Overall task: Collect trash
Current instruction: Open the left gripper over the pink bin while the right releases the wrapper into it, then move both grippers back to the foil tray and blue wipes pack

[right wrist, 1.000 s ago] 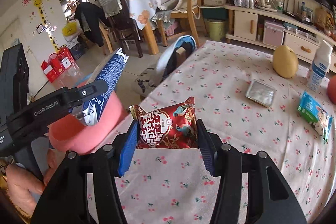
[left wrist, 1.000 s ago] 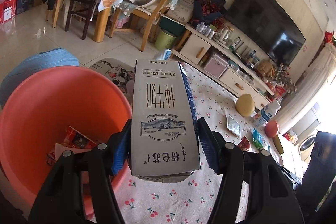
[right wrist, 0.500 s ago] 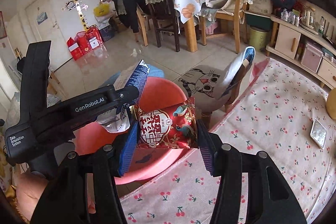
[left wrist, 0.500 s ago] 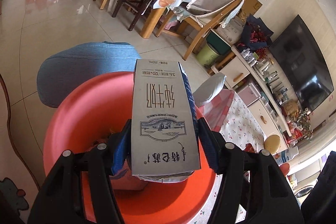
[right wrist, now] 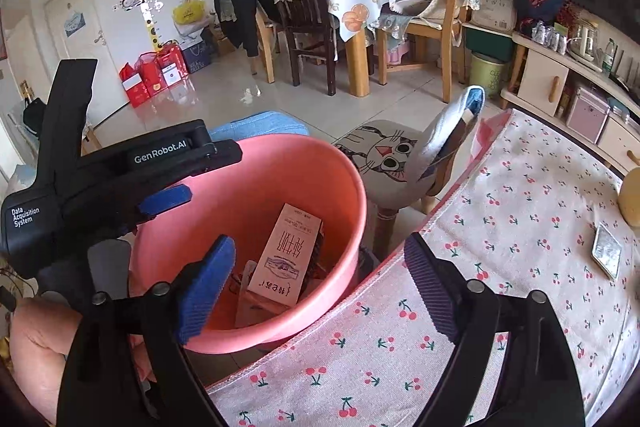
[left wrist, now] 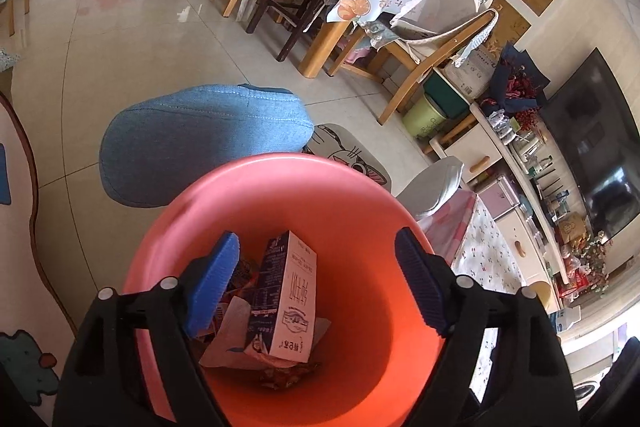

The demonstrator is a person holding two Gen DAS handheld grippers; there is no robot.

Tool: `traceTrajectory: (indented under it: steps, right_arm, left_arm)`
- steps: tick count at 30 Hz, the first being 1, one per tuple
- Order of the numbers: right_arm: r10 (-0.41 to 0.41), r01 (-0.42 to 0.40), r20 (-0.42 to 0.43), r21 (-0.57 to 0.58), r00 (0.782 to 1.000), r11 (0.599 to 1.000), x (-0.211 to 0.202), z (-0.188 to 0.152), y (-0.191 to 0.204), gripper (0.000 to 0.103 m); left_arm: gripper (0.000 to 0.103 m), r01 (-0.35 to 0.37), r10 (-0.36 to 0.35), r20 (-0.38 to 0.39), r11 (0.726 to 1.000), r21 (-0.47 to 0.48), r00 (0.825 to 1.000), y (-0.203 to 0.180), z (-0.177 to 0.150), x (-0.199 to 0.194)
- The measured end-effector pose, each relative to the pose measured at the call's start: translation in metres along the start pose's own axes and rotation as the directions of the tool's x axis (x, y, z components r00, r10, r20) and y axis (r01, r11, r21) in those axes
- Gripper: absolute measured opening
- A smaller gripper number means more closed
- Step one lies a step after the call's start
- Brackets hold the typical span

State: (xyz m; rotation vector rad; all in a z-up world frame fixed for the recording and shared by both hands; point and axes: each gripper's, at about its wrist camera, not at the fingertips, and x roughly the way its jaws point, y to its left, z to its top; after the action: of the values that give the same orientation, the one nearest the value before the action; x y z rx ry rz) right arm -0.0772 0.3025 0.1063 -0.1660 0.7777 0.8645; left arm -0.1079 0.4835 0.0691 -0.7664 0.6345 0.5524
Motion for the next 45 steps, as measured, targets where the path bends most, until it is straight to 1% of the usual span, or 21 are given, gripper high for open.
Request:
traceTrajectory:
  steps: [3, 5, 8, 10, 13, 15, 16, 19, 21, 22, 24, 28, 30, 32, 35, 39, 42, 45]
  right_arm:
    - [-0.007, 0.007, 0.012, 0.024, 1.000, 1.000, -0.007, -0.004, -0.007, 0.090]
    - [-0.032, 0.031, 0.018, 0.033, 0.999, 0.999, -0.013, -0.009, -0.013, 0.090]
    - [-0.059, 0.058, 0.018, 0.050, 0.998, 0.997, -0.021, -0.016, -0.020, 0.090]
    - [-0.076, 0.075, 0.020, 0.070, 0.997, 0.995, -0.030, -0.024, -0.028, 0.091]
    - [-0.088, 0.086, 0.020, 0.082, 0.996, 0.993, -0.038, -0.031, -0.036, 0.091]
    - [-0.095, 0.092, 0.023, 0.087, 0.995, 0.992, -0.042, -0.033, -0.038, 0.091]
    - [-0.098, 0.095, 0.028, 0.091, 0.995, 0.991, -0.045, -0.034, -0.041, 0.091]
    - [-0.099, 0.095, 0.038, 0.105, 0.994, 0.990, -0.056, -0.040, -0.050, 0.091]
    - [-0.112, 0.106, 0.047, 0.101, 0.993, 0.989, -0.066, -0.045, -0.055, 0.091]
    - [-0.112, 0.106, 0.047, 0.101, 0.993, 0.989, -0.066, -0.045, -0.055, 0.091]
    - [-0.117, 0.111, 0.052, 0.103, 0.992, 0.988, -0.073, -0.048, -0.060, 0.091]
    - [-0.130, 0.120, 0.071, 0.129, 0.989, 0.984, -0.089, -0.057, -0.075, 0.093]
    - [-0.142, 0.129, 0.078, 0.158, 0.987, 0.979, -0.101, -0.063, -0.088, 0.093]
    - [-0.148, 0.133, 0.078, 0.168, 0.986, 0.977, -0.104, -0.066, -0.093, 0.093]
    - [-0.161, 0.143, 0.082, 0.196, 0.984, 0.970, -0.114, -0.073, -0.109, 0.093]
    - [-0.185, 0.160, 0.091, 0.226, 0.979, 0.961, -0.128, -0.085, -0.128, 0.093]
    - [-0.201, 0.171, 0.099, 0.249, 0.975, 0.953, -0.138, -0.094, -0.142, 0.093]
    - [-0.218, 0.183, 0.108, 0.267, 0.970, 0.946, -0.148, -0.103, -0.154, 0.093]
  left_arm:
    - [0.084, -0.008, 0.007, 0.025, 0.999, 0.047, 1.000, -0.009, -0.002, -0.003]
    - [0.087, -0.001, -0.003, 0.037, 0.996, 0.084, 0.999, -0.018, -0.004, -0.003]
    - [0.088, 0.035, -0.040, 0.032, 0.991, 0.132, 0.999, -0.031, -0.008, -0.003]
    - [0.090, 0.070, -0.076, 0.039, 0.987, 0.145, 0.996, -0.037, -0.011, -0.004]
    - [0.091, 0.116, -0.125, 0.049, 0.982, 0.147, 0.991, -0.042, -0.015, -0.005]
    - [0.091, 0.170, -0.182, 0.067, 0.974, 0.149, 0.981, -0.047, -0.020, -0.007]
    - [0.091, 0.189, -0.205, 0.091, 0.969, 0.159, 0.974, -0.050, -0.022, -0.011]
    - [0.092, 0.205, -0.241, 0.161, 0.956, 0.211, 0.957, -0.062, -0.031, -0.020]
    - [0.096, 0.206, -0.256, 0.188, 0.946, 0.249, 0.948, -0.072, -0.036, -0.024]
    - [0.096, 0.201, -0.258, 0.196, 0.942, 0.270, 0.946, -0.076, -0.040, -0.026]
    - [0.096, 0.180, -0.246, 0.193, 0.935, 0.304, 0.950, -0.086, -0.044, -0.026]
    - [0.096, 0.168, -0.230, 0.151, 0.925, 0.341, 0.961, -0.097, -0.050, -0.024]
    - [0.096, 0.172, -0.237, 0.144, 0.917, 0.359, 0.961, -0.102, -0.054, -0.025]
    - [0.096, 0.178, -0.250, 0.142, 0.903, 0.392, 0.958, -0.108, -0.061, -0.027]
    - [0.096, 0.192, -0.268, 0.112, 0.873, 0.448, 0.957, -0.122, -0.073, -0.027]
    - [0.096, 0.202, -0.289, 0.095, 0.835, 0.511, 0.953, -0.139, -0.088, -0.031]
    - [0.096, 0.218, -0.299, 0.073, 0.821, 0.528, 0.951, -0.146, -0.096, -0.033]
    - [0.096, 0.206, -0.282, 0.062, 0.818, 0.537, 0.957, -0.154, -0.103, -0.032]
